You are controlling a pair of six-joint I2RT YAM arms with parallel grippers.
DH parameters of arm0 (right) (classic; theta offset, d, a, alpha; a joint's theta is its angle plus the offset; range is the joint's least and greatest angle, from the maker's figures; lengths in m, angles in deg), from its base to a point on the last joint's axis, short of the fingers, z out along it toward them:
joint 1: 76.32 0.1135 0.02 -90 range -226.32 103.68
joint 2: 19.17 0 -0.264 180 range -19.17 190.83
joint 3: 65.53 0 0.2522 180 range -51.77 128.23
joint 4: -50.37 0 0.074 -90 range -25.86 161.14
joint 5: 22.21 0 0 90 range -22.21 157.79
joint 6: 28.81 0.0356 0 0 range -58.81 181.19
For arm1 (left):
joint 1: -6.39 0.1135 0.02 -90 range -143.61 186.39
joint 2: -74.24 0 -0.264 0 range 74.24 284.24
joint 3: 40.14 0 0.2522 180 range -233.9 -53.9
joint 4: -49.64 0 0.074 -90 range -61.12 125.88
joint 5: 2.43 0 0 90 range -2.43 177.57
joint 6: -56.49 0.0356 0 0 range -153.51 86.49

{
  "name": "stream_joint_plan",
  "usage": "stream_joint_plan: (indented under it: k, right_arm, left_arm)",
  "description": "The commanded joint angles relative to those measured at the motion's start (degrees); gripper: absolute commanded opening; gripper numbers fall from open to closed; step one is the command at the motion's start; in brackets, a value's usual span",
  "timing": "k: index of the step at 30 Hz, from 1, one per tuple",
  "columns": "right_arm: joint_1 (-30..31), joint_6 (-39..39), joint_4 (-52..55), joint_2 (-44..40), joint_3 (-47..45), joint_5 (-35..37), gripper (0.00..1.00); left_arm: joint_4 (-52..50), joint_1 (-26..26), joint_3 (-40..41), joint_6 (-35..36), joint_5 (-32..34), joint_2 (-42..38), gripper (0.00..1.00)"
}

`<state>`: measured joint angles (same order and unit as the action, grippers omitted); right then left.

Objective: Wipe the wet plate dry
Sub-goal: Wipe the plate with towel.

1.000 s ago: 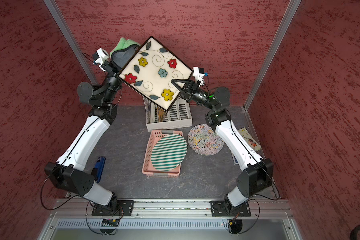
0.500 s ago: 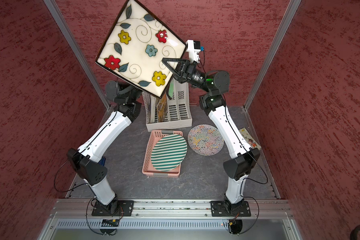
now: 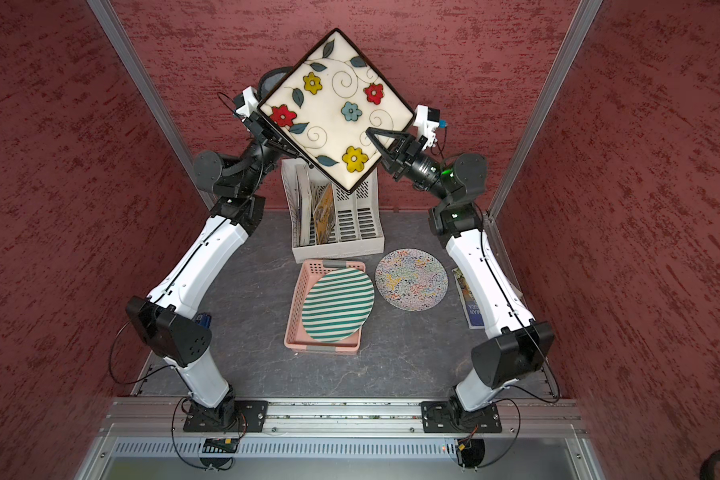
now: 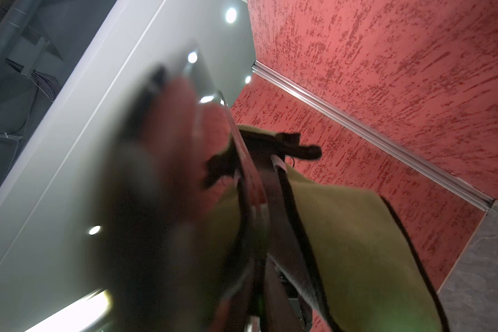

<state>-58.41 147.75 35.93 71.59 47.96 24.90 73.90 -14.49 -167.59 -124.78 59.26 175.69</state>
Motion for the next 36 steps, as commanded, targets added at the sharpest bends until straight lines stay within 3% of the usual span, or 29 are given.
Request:
stream_joint_plan:
  k: [1,8,13,18,22,25,27,31,36]
  right_arm:
    - [4.6,-1.9,-4.5,-1.7,-1.0,2.4,0.0]
    - [0.8,-3.3,5.6,6.7,15.4,10.4,0.0]
    - [-4.7,-2.3,10.5,11.3,25.2,15.2,0.0]
    - [-8.3,-9.6,20.3,7.8,23.0,17.9,0.0]
    - [-9.4,-17.6,28.5,3.1,18.3,20.1,0.0]
    - [-9.0,-22.1,31.2,0.4,15.0,18.7,0.0]
    - [-8.4,-22.3,30.7,-1.7,10.7,19.1,0.0]
    - [-6.8,-20.9,28.7,-4.3,4.7,19.9,0.0]
    - [-4.3,-22.3,29.7,-5.0,4.2,20.9,0.0]
  left_arm:
    - [7.4,-1.8,-6.9,-1.0,-1.3,-0.5,0.0]
    - [8.4,-10.3,-9.6,-0.7,-2.0,3.9,0.0]
    - [9.7,-13.9,-2.3,1.7,-1.8,0.9,0.0]
    - [11.4,-13.7,8.4,3.0,-0.9,-4.5,0.0]
    - [6.9,-11.3,18.2,7.2,-1.7,-11.6,0.0]
    - [-7.1,-9.6,23.2,17.8,-2.0,-17.1,0.0]
    - [-23.4,-9.2,22.1,27.5,-1.4,-19.3,0.0]
    - [-53.2,-10.8,11.6,48.1,4.7,-16.7,0.0]
    - [-68.2,-14.7,1.9,60.7,14.4,-11.2,0.0]
